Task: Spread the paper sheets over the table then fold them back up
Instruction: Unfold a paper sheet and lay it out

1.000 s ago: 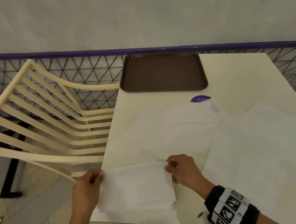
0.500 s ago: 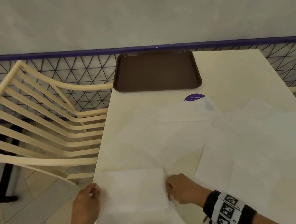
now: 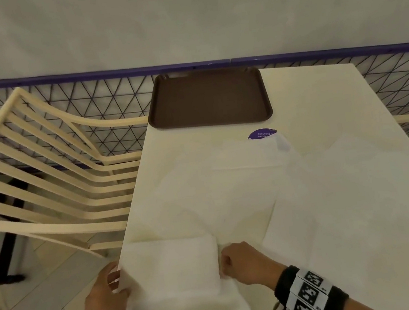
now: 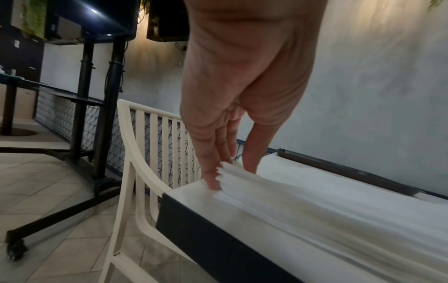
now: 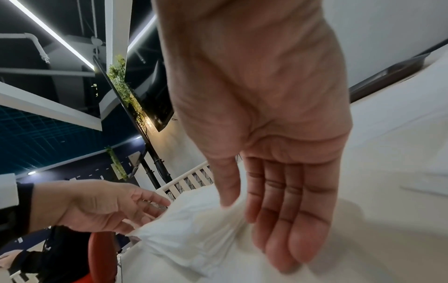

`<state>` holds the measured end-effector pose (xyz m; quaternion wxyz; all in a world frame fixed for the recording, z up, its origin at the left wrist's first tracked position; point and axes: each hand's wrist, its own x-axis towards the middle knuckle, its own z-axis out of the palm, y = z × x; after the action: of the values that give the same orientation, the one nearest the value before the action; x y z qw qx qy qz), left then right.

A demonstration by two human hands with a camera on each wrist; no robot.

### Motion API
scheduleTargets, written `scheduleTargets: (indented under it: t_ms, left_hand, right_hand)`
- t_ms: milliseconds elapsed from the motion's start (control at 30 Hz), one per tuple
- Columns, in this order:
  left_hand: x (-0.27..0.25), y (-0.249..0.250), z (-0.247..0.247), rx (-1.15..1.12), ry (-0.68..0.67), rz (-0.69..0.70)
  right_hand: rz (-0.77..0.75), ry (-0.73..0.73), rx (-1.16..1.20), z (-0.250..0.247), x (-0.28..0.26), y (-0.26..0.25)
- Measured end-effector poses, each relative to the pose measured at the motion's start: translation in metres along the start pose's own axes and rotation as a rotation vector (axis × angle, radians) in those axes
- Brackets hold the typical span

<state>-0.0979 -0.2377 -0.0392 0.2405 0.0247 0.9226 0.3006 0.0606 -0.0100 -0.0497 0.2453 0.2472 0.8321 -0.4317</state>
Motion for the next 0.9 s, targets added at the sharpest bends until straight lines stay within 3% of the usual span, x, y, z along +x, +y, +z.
scheduleTargets:
  t_ms: [100,200,400,500,567,667,800,900]
  left_hand:
    - [0.001,0.003,0.002,0.032,0.032,-0.014]
    - [0.001,0.006,0.004,0.052,0.018,-0.002]
    - [0.004,0.001,0.004,0.044,0.017,-0.045]
    - [0.005,0.008,0.008,0.122,0.078,-0.048]
    - [0.002,0.022,0.015,0.216,0.184,0.055]
    - [-0.012,0.061,0.041,0.211,0.248,0.36]
    - [-0.033,0.113,0.11,0.154,0.013,0.66]
    - [-0.051,0.141,0.168,0.155,-0.226,0.705]
  right_hand:
    - [0.084,0.002,0.136,-0.002,0.0,-0.006]
    - [0.076,-0.052,0.246,0.003,0.005,-0.012]
    - [0.011,-0.084,0.218,0.006,0.006,-0.003]
    - [0.011,-0.098,0.256,-0.004,-0.004,0.003]
    - [-0.003,-0.038,0.292,-0.019,-0.014,0.015]
    - [-0.038,0.121,0.356,-0.051,-0.034,0.047]
    - [0.022,0.39,0.36,-0.094,-0.069,0.103]
    - [0.12,0.523,0.408,-0.115,-0.094,0.143]
